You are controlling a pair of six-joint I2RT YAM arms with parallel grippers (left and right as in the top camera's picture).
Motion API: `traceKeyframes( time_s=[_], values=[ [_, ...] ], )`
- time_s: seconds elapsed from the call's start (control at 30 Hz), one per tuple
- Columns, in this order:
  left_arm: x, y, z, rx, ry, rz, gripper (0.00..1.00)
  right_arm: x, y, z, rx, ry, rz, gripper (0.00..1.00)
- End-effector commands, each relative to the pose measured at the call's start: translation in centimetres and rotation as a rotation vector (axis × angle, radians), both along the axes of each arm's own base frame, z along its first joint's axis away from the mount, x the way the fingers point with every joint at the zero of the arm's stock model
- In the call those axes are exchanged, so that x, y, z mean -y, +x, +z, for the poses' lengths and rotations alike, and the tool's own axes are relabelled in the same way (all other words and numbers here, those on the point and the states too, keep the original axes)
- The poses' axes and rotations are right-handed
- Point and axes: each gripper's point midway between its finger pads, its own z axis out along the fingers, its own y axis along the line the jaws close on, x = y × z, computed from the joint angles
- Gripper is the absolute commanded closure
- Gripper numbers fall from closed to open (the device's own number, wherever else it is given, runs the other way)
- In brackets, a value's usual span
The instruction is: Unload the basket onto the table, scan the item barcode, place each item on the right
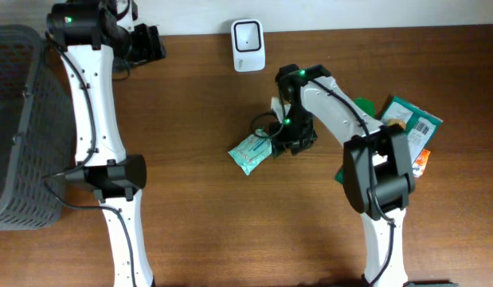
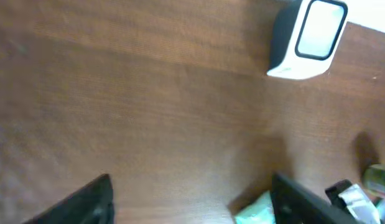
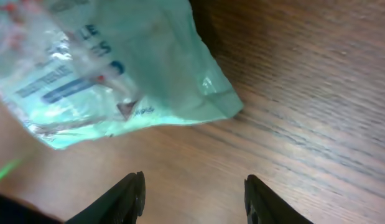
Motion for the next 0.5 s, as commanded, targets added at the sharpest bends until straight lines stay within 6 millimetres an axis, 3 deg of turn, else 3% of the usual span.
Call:
traceKeyframes(
  time_s=[0.0, 0.17, 0.23, 0.3, 0.47],
  values=[
    [4.4, -0.1, -4.5, -0.151, -0.087, 0.034, 1.00, 2.3, 4.5, 3.8, 0.165, 0.090, -0.066, 0.50],
    [10.9, -4.1, -11.4, -0.417, -0.025, -0.025, 1.00, 1.7, 7.2, 4.5, 0.241, 0.210, -0.116, 0.51],
    [11.3, -4.8, -12.4, -0.439, 0.048, -0.025, 1.00, 1.7, 7.4, 4.6, 0.248, 0.212, -0.116, 0.51],
    [11.7, -4.9, -11.5, -0.411, 0.075, -0.037, 1.00, 1.7, 7.5, 4.5, 0.253, 0.213, -0.116, 0.51],
    [11.9, -5.6, -5.5, -0.245, 0.173, -0.073, 1.00, 1.6, 8.1, 4.6, 0.266, 0.217, -0.151, 0.51]
  ],
)
